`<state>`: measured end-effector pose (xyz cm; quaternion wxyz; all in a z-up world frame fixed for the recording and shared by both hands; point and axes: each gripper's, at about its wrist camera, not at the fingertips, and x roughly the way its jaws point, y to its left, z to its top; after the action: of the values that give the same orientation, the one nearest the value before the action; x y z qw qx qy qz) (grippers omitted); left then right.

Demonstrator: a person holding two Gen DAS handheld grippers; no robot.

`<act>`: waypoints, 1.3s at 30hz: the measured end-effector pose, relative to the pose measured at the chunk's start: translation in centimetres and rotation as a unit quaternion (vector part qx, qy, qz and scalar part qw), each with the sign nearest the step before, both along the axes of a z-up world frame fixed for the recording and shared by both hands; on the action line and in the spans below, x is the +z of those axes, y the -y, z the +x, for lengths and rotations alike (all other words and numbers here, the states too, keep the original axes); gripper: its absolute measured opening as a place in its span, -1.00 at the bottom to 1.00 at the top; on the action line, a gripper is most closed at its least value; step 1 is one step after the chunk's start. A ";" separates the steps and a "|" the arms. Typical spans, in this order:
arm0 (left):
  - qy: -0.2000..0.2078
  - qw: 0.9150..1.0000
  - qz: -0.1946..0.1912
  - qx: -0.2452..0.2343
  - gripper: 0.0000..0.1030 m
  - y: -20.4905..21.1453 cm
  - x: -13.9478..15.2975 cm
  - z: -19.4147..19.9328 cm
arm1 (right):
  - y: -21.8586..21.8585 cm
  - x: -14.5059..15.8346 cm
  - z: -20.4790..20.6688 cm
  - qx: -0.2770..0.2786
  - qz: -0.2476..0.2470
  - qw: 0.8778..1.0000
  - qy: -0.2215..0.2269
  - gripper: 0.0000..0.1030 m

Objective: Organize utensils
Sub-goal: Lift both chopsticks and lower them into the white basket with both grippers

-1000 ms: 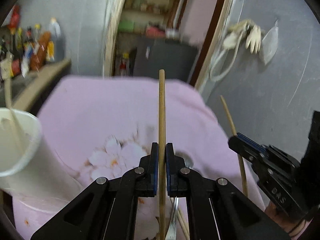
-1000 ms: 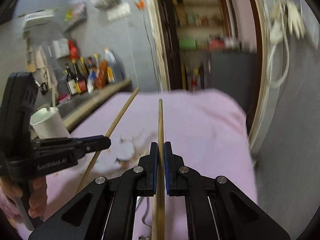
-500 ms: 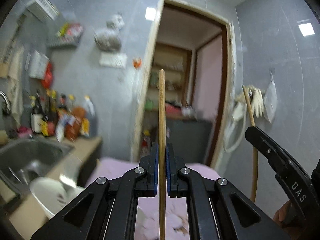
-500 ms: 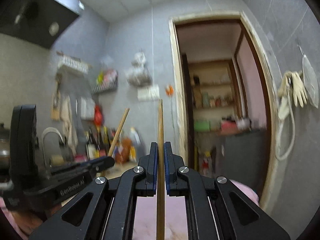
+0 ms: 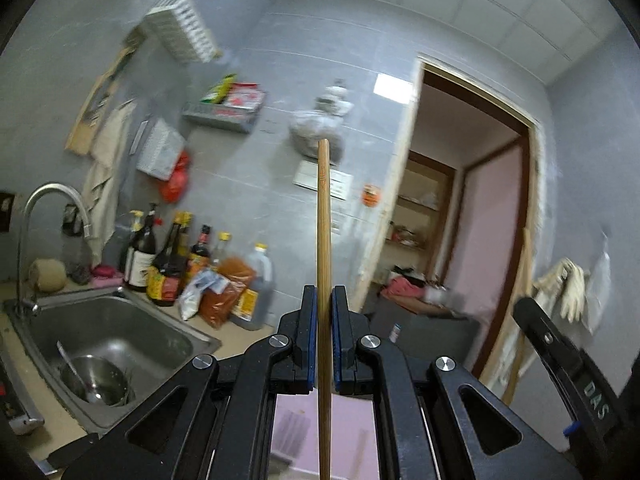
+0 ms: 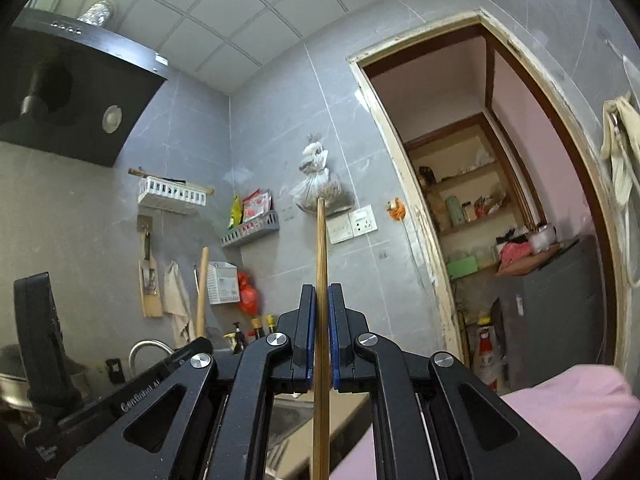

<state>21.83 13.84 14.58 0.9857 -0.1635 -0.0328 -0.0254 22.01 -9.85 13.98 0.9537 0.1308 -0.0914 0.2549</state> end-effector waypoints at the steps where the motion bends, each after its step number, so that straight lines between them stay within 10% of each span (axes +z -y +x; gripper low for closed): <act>1: 0.001 1.000 -0.006 0.005 -0.92 -0.7 -0.2 0.1 | -0.2 0.0 0.1 -0.002 -0.001 1.000 0.001 -0.92; 18: -0.017 0.997 -0.034 0.071 -0.92 -1.7 -6.1 1.7 | -0.7 -3.9 2.4 -0.043 -0.022 0.999 -0.021 -0.92; 39: -0.085 0.994 0.042 0.062 -0.90 2.5 -10.7 2.0 | -2.8 -8.3 1.4 -0.011 -0.109 0.991 -0.077 -0.91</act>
<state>23.85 11.35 3.87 0.9906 -0.1210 0.0423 0.0483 23.46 -7.09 5.65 0.9693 0.0445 0.0089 0.2417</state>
